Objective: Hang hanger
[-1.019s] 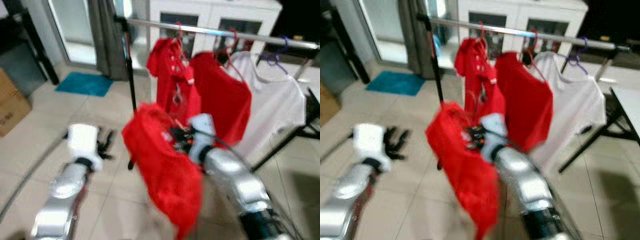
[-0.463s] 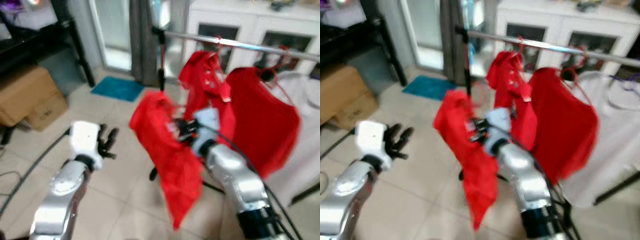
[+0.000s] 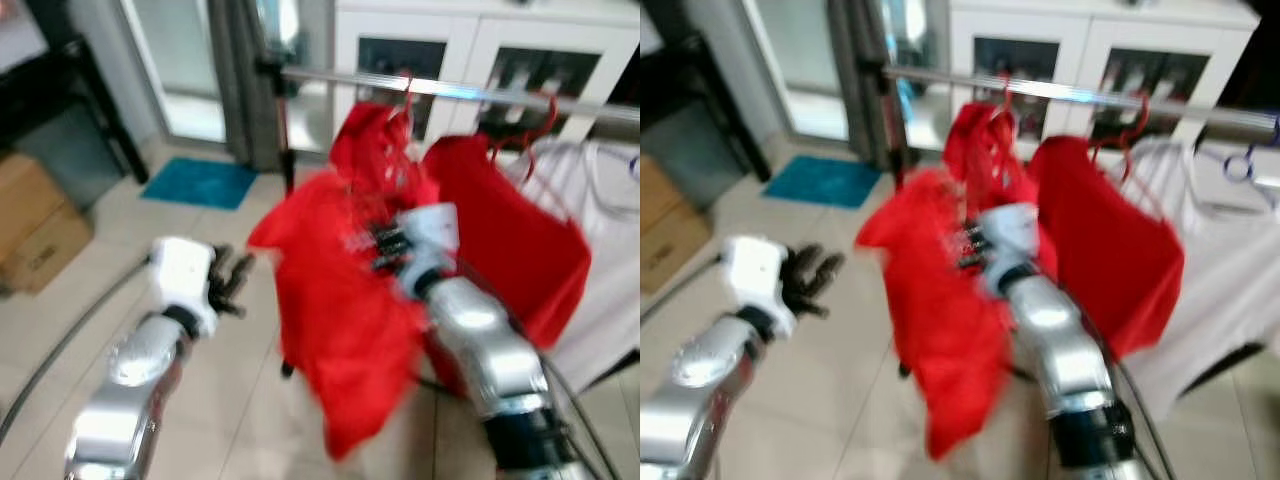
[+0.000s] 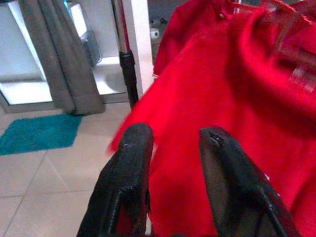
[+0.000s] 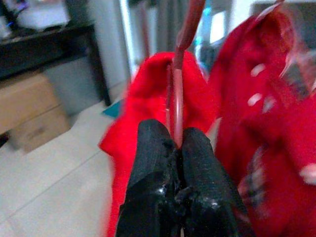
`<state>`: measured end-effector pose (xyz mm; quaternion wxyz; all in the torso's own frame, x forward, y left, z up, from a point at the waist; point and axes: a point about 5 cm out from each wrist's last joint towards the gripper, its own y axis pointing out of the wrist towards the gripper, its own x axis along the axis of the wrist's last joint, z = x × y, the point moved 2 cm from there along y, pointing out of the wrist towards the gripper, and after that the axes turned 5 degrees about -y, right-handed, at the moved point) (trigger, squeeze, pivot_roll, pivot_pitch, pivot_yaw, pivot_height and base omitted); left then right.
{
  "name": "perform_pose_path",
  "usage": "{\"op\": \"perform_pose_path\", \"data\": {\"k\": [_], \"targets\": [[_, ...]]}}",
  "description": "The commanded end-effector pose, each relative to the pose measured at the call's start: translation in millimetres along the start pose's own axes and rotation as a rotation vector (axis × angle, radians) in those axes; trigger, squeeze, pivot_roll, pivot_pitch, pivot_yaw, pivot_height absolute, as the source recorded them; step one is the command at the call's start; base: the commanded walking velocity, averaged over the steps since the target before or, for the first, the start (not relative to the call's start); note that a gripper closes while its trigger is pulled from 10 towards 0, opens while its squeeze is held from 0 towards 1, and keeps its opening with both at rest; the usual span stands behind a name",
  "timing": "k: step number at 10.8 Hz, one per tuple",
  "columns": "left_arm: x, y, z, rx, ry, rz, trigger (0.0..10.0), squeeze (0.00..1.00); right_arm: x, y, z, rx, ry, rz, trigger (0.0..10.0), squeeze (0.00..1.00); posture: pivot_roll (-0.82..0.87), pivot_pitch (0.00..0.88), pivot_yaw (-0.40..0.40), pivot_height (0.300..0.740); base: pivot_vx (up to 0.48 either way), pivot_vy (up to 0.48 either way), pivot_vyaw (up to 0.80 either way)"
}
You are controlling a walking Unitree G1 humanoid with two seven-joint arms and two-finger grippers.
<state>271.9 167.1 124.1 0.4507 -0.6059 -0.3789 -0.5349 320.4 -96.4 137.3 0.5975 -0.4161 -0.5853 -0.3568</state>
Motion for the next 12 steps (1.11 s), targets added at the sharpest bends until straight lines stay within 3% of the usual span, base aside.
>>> {"op": "perform_pose_path", "data": {"k": [1,5,7,9,12], "targets": [[1,-4.7,8.4,0.028,0.013,0.001,10.0,0.00,24,6.3,14.6,0.049,-0.008,-0.085,10.0,0.00,0.10,0.000,0.049,0.740,0.382,0.000,0.00],[1,-6.3,7.0,0.022,0.022,0.002,10.0,0.00,29,6.3,25.5,0.103,-0.007,-0.101,10.0,0.00,0.10,0.000,0.041,0.740,0.381,0.000,0.00],[2,-8.0,2.1,-0.035,0.037,0.005,10.0,0.00,30,11.7,33.9,0.112,-0.024,-0.081,10.0,0.00,0.10,0.007,0.040,0.740,0.157,0.000,0.00],[6,-14.4,0.3,-0.130,0.097,0.019,10.0,0.00,31,23.1,38.0,0.101,-0.017,-0.049,10.0,0.00,0.11,0.027,0.035,0.740,0.000,0.000,0.00],[19,-29.1,14.8,-0.195,0.193,0.045,10.0,0.00,35,63.4,40.8,0.060,0.001,0.041,10.0,0.00,0.13,0.085,0.022,0.740,0.000,0.000,0.00]]}}
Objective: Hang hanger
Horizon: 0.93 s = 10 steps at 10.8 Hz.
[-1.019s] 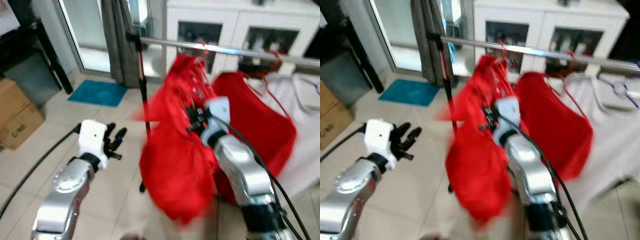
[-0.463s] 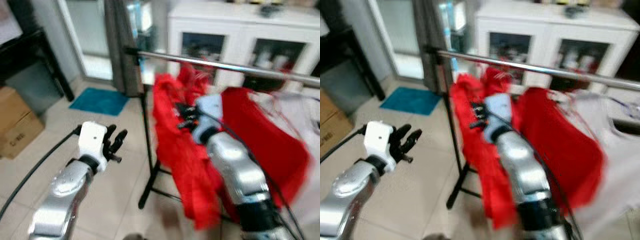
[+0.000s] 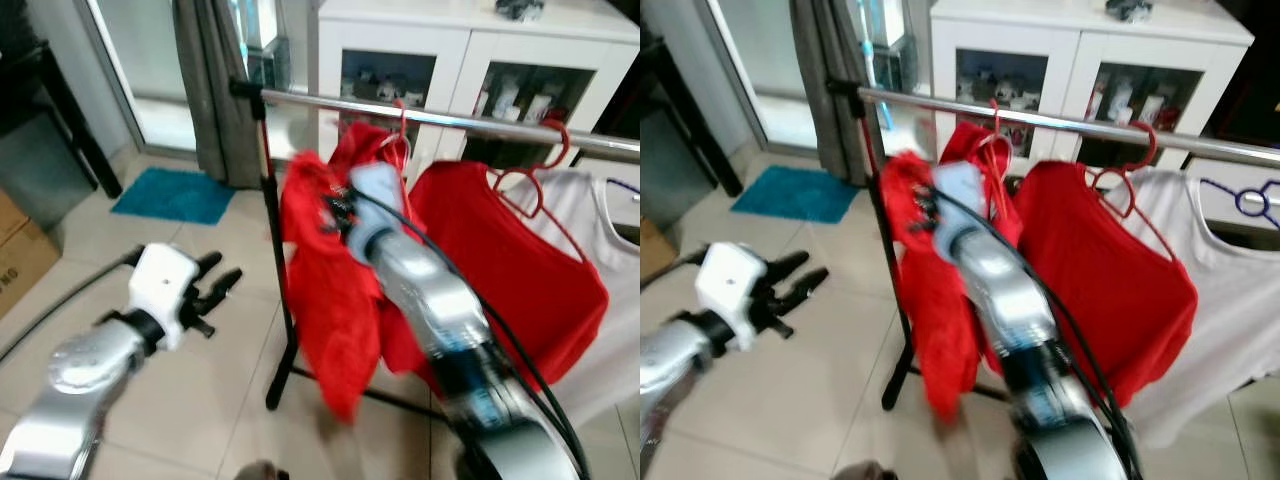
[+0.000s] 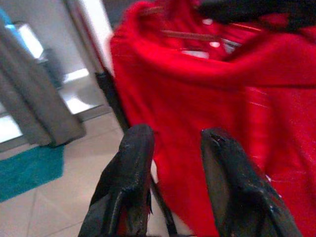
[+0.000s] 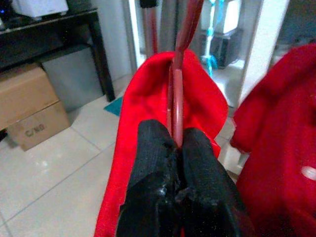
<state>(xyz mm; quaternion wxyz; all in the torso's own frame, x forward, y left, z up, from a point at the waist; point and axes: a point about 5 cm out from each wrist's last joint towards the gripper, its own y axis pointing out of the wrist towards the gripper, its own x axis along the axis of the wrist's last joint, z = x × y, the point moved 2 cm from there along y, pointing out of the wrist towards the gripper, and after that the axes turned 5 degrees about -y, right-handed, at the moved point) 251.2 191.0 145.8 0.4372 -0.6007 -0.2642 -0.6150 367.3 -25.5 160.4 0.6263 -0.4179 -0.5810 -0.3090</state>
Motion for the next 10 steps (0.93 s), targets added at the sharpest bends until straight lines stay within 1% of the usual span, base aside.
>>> {"op": "perform_pose_path", "data": {"k": [1,2,3,4,5,6,7,8,9,10], "targets": [[8,-4.1,0.2,-0.027,0.014,-0.010,10.0,0.00,10,8.6,-4.6,-0.027,0.018,-0.028,10.0,0.00,0.15,0.112,0.017,0.740,0.000,0.000,0.00],[11,-6.1,0.1,-0.038,0.018,-0.017,10.0,0.00,13,15.1,-4.7,-0.033,0.027,-0.025,10.0,0.00,0.15,0.126,0.014,0.740,0.000,0.000,0.00],[15,-10.3,0.2,-0.039,0.014,-0.023,10.0,0.00,21,24.5,-6.4,-0.053,0.033,-0.033,10.0,0.00,0.16,0.150,0.012,0.740,0.000,0.000,0.00],[14,-12.8,-0.4,-0.010,-0.014,-0.025,10.0,0.00,29,29.2,-7.1,-0.057,0.032,-0.054,10.0,0.00,0.17,0.156,0.006,0.740,0.000,0.000,0.00],[11,-13.1,-2.3,0.040,-0.033,-0.023,10.0,0.00,30,27.1,-3.5,-0.002,0.063,-0.080,10.0,0.00,0.18,0.151,-0.018,0.740,0.000,0.000,0.00],[7,-10.9,-5.1,0.124,-0.056,-0.033,10.0,0.00,19,15.7,0.0,0.081,0.072,-0.102,10.0,0.00,0.18,0.144,-0.035,0.740,0.000,0.000,0.00],[0,-4.1,-8.0,0.199,-0.092,-0.039,10.0,0.00,-9,-20.4,2.3,0.195,0.140,-0.106,10.0,0.00,0.17,0.120,-0.031,0.740,0.000,0.000,0.00],[-5,-3.2,-5.8,0.256,-0.106,-0.034,10.0,0.00,-22,-43.1,4.3,0.248,0.164,-0.098,10.0,0.00,0.14,0.103,-0.006,0.740,0.000,0.000,0.00],[-9,-3.9,-7.5,0.267,-0.118,-0.027,10.0,0.00,-28,-55.5,4.7,0.262,0.172,-0.095,10.0,0.00,0.13,0.092,0.010,0.740,0.000,0.000,0.00],[-16,-4.0,-13.7,0.264,-0.133,-0.010,10.0,0.00,-40,-72.9,8.0,0.291,0.155,-0.075,10.0,0.00,0.10,0.070,0.042,0.740,0.000,0.000,0.00]]}}
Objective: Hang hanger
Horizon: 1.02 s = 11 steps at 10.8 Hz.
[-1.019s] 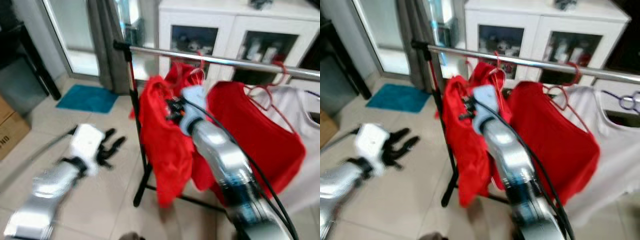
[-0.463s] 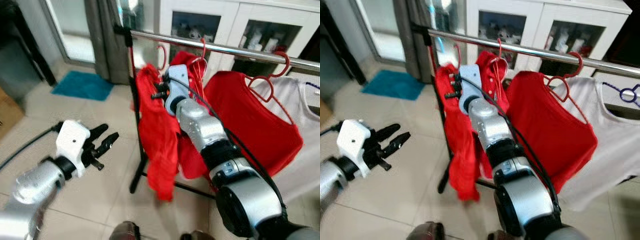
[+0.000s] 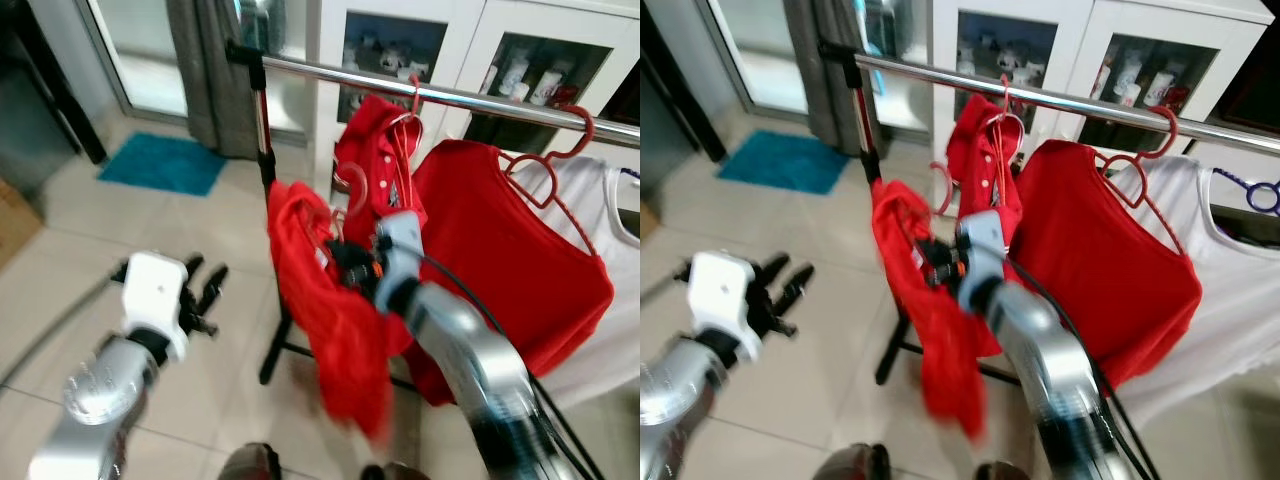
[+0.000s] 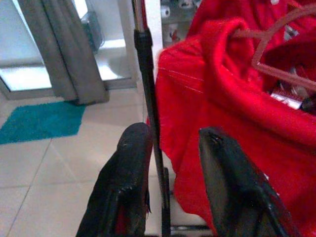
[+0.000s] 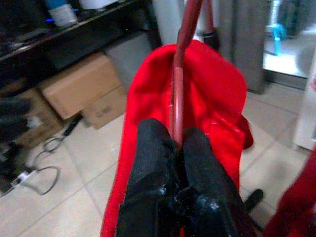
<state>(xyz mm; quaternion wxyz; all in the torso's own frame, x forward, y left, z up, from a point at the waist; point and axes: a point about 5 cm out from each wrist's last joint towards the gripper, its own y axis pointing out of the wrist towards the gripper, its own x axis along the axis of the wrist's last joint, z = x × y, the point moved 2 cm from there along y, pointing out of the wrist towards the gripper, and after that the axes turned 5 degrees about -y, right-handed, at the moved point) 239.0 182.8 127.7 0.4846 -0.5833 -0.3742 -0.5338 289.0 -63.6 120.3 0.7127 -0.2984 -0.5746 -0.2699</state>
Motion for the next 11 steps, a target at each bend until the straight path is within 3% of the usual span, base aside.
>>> {"op": "perform_pose_path", "data": {"k": [1,3,6,9,11], "targets": [[-5,0.1,-5.1,-0.002,-0.009,0.008,10.0,0.00,0,-9.0,10.1,0.043,-0.005,0.002,10.0,0.00,0.08,0.056,0.059,0.740,0.000,0.000,0.00],[-4,10.1,-9.8,-0.012,-0.015,-0.008,10.0,0.00,-9,-21.9,-2.1,-0.104,0.061,0.039,10.0,0.00,0.08,0.047,0.061,0.740,0.000,0.347,-0.39],[-1,15.6,-7.8,-0.010,-0.007,-0.024,10.0,0.00,-8,-20.8,-2.8,-0.118,0.046,0.054,10.0,0.00,0.08,0.034,0.052,0.740,0.000,0.427,-0.78],[-1,13.5,-10.6,0.008,-0.025,-0.037,10.0,0.00,-7,-13.7,-4.0,-0.125,0.009,0.058,10.0,0.00,0.10,0.036,0.025,0.740,0.000,0.000,-0.19],[6,14.0,-3.3,0.046,-0.035,-0.067,10.0,0.00,-9,-11.5,-6.8,-0.147,0.006,0.061,10.0,0.00,0.10,0.040,0.023,0.740,0.000,0.000,0.00]]}}
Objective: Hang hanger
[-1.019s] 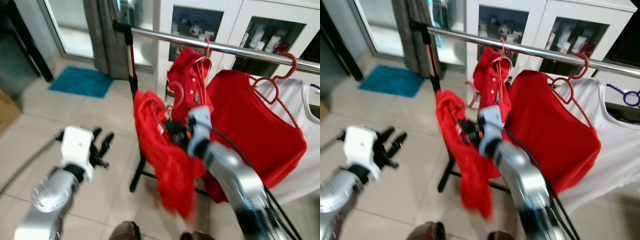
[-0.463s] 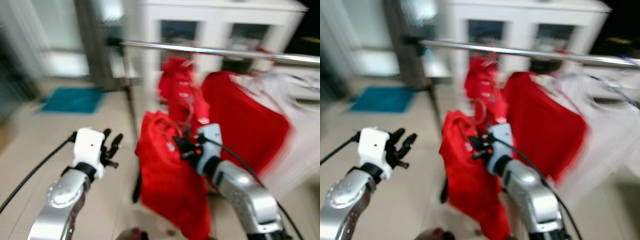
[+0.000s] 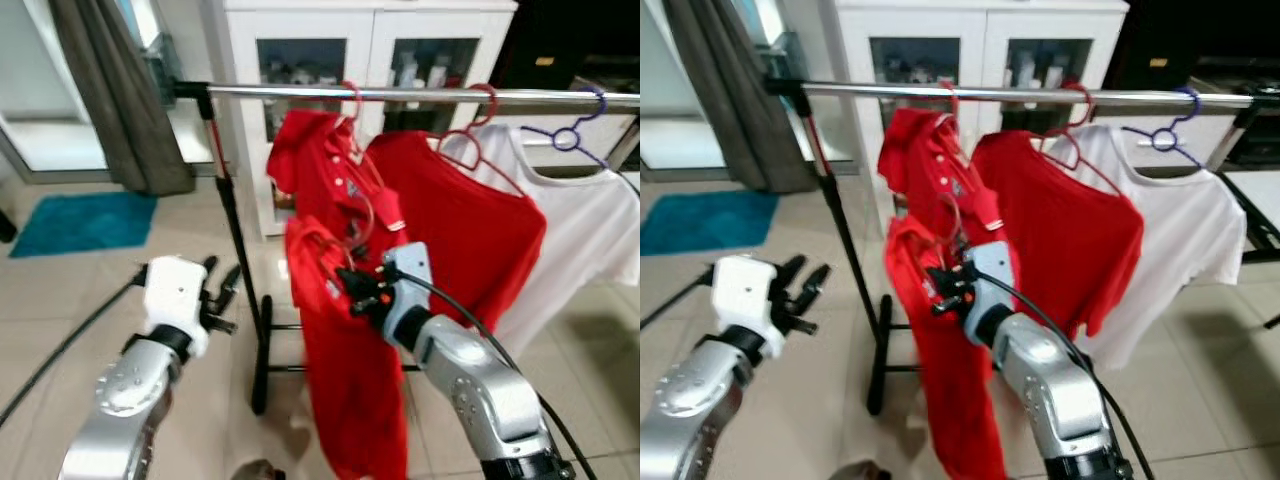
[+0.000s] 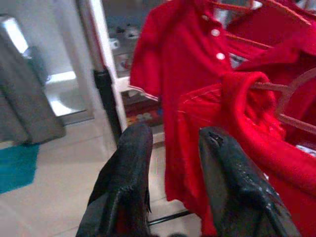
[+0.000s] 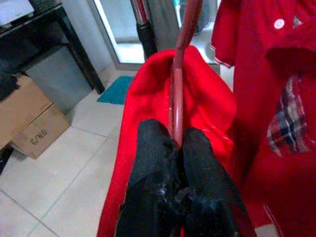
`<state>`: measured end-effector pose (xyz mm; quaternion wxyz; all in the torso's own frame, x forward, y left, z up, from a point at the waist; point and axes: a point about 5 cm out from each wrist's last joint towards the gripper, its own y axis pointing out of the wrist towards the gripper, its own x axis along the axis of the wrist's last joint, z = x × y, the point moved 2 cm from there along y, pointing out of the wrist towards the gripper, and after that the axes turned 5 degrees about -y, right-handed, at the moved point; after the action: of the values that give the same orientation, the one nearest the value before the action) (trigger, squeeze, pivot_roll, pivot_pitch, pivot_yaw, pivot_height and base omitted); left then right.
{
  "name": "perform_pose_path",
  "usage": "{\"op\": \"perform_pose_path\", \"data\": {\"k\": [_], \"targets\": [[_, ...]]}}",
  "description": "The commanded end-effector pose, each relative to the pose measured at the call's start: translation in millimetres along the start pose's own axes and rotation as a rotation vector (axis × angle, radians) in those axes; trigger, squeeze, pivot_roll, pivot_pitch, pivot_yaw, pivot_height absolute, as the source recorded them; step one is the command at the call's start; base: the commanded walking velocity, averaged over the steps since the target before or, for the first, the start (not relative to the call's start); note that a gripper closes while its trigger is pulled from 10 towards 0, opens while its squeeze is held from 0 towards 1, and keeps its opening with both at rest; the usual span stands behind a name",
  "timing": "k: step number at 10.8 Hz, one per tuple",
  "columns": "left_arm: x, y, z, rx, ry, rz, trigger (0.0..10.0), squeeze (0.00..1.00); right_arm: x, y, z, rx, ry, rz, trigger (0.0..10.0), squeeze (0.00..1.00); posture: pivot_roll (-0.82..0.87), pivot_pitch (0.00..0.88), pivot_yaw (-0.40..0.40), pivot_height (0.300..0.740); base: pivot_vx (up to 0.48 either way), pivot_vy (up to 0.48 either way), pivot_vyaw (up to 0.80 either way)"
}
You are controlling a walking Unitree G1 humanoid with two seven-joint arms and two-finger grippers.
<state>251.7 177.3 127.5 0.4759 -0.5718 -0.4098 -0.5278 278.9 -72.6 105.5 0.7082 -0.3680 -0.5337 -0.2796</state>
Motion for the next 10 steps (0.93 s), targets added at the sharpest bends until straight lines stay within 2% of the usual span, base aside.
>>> {"op": "perform_pose_path", "data": {"k": [1,4,7,8,10], "targets": [[7,0.9,-1.0,-0.005,-0.006,-0.024,10.0,0.00,6,0.9,-5.2,-0.025,-0.017,-0.022,10.0,0.00,0.10,0.041,0.031,0.740,0.255,0.000,0.80],[7,1.5,-2.4,-0.031,-0.001,-0.014,10.0,0.00,5,0.7,0.1,-0.007,-0.021,-0.027,10.0,0.00,0.10,0.042,0.048,0.740,0.331,0.000,0.80],[5,1.0,-4.5,-0.064,0.010,0.001,10.0,0.00,17,0.5,-11.0,-0.121,-0.086,-0.084,10.0,0.00,0.10,0.037,0.051,0.740,0.342,0.000,0.00],[3,-0.8,-8.2,-0.096,0.022,0.014,10.0,0.00,25,0.6,-12.2,-0.125,-0.131,-0.091,10.0,0.00,0.10,0.036,0.050,0.740,0.337,0.000,-0.76],[1,-3.9,-10.3,-0.130,0.016,0.026,10.0,0.00,32,0.8,-1.0,-0.047,-0.194,-0.109,10.0,0.00,0.10,0.035,0.048,0.740,0.148,0.000,-0.25]]}}
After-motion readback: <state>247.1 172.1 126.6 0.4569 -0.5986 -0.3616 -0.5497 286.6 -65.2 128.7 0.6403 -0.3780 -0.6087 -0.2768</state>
